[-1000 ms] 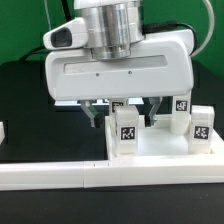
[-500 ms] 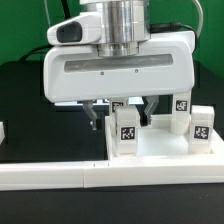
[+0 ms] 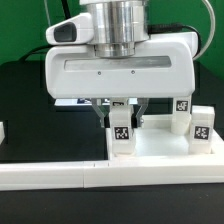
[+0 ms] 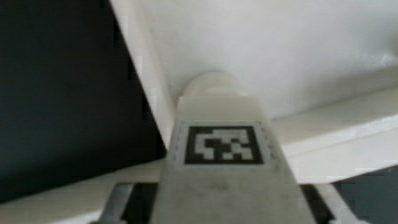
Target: Assemble square table
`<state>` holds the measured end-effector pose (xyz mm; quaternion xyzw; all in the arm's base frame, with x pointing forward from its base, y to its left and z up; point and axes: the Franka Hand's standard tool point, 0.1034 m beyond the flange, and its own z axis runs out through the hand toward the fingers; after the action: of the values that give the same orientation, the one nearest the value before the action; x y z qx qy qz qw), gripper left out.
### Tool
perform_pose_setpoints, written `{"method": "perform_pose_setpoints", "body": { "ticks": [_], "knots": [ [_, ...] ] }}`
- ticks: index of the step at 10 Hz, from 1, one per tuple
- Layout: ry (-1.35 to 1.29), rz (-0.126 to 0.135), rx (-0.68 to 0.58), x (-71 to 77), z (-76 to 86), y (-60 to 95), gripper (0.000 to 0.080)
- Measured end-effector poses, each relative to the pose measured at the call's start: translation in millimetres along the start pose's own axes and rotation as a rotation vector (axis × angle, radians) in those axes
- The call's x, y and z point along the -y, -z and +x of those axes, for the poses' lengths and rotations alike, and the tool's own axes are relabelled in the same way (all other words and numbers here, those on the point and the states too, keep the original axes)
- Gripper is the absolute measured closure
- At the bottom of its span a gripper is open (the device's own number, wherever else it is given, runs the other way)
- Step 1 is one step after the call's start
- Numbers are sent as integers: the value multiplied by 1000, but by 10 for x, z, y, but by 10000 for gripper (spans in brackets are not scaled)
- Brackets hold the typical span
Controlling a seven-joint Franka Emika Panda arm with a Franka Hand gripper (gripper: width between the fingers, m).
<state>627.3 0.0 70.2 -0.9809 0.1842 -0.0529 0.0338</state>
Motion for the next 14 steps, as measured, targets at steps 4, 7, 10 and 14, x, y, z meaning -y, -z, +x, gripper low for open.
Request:
{"method": "perform_pose_setpoints", "body": {
  "ticks": [4, 7, 10, 14],
  "knots": [
    [-669, 37, 51, -19, -43, -10, 512],
    [-1053, 56, 88, 44, -79, -23, 511],
    [-1171, 57, 102, 61, -78, -15, 511],
    [-667, 36, 67, 117, -109, -36, 185]
  ]
}}
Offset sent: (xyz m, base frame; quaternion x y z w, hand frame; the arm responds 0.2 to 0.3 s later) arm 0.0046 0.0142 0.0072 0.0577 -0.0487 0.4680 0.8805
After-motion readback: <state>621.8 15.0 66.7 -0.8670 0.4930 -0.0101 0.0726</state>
